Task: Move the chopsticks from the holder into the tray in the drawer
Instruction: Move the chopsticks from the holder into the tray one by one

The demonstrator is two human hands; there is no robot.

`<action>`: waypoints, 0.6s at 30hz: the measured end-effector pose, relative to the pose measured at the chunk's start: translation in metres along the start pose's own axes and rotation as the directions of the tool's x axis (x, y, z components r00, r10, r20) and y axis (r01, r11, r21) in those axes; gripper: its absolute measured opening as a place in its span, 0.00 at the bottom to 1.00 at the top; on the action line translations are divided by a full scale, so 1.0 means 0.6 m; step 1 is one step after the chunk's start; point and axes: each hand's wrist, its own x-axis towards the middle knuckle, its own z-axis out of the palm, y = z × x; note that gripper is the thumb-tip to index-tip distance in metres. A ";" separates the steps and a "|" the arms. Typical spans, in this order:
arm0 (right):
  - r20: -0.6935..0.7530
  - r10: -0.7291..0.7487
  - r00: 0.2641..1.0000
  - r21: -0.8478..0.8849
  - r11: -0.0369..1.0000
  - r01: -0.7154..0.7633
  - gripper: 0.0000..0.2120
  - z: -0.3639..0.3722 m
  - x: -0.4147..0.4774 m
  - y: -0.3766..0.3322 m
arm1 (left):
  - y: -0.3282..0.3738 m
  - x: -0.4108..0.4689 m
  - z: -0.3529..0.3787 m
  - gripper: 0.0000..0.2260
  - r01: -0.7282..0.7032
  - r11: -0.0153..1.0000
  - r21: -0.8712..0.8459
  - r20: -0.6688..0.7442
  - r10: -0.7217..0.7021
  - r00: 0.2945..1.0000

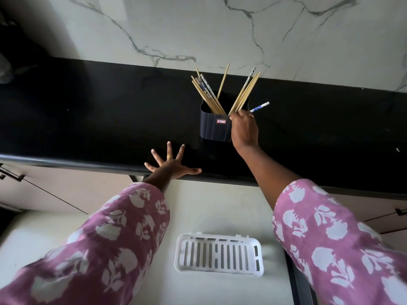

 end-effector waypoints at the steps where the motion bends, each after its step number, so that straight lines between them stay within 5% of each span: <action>1: -0.006 -0.005 1.000 -0.002 1.000 0.005 0.13 -0.002 -0.004 0.002 | 0.000 0.000 0.001 0.50 0.002 1.000 -0.002 -0.001 -0.002 1.000; 18: -0.049 -0.010 0.999 0.018 1.000 0.011 0.11 -0.048 -0.037 0.061 | -0.003 0.000 0.007 0.51 0.002 1.000 -0.031 -0.026 -0.003 1.000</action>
